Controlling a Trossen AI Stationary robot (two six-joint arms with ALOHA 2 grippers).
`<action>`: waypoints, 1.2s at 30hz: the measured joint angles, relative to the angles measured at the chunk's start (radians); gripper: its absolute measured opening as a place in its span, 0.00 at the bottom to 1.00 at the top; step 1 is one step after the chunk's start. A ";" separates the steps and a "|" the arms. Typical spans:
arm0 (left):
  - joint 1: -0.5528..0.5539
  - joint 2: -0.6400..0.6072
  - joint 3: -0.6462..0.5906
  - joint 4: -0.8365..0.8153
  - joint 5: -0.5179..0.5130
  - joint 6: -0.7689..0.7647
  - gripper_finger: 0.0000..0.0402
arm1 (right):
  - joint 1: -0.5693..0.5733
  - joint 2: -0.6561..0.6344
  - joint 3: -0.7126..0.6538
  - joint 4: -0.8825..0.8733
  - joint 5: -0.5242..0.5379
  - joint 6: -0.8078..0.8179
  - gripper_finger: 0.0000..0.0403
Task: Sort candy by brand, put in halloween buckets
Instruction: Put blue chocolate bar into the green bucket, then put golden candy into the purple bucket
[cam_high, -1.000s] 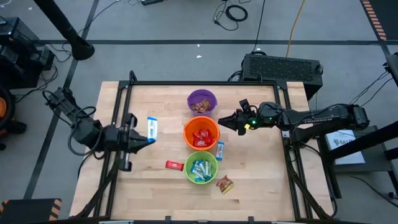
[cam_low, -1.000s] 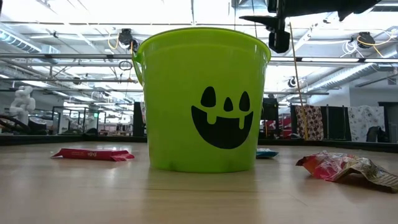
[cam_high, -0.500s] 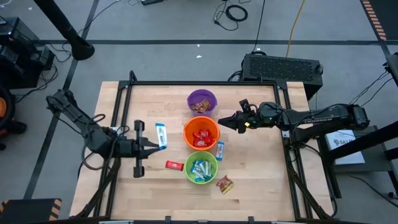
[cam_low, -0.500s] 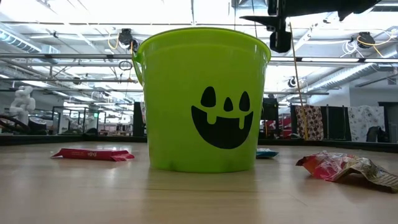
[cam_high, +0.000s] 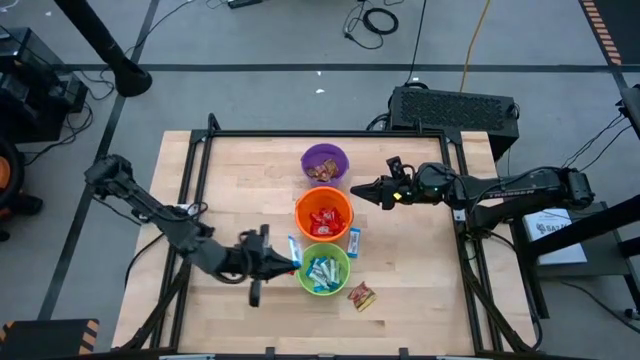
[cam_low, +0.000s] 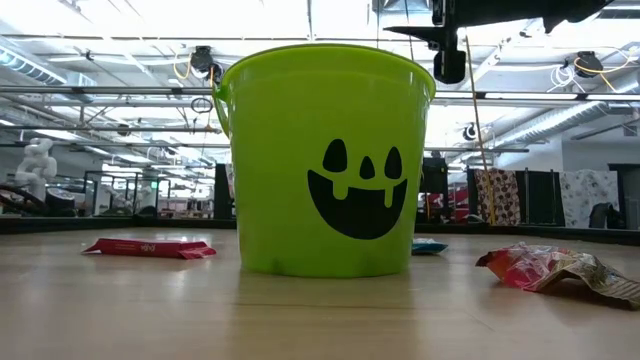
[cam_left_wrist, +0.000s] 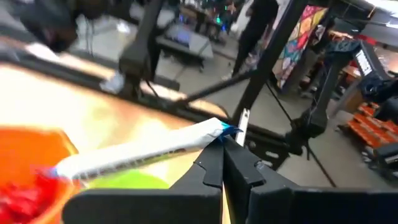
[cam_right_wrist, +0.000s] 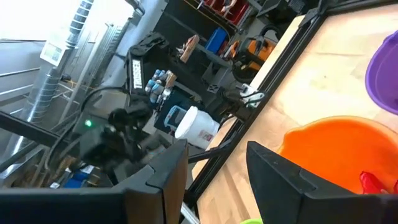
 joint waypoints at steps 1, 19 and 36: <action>0.009 0.017 0.000 0.001 0.023 -0.026 0.00 | 0.000 0.000 0.000 0.000 0.004 -0.002 0.38; 0.193 0.137 0.000 -0.043 0.355 -0.633 0.19 | 0.069 0.000 0.000 0.010 -0.002 0.023 0.39; 0.282 0.126 0.000 -0.002 0.663 -0.868 0.36 | 0.192 -0.147 0.000 -0.506 -0.086 0.085 0.39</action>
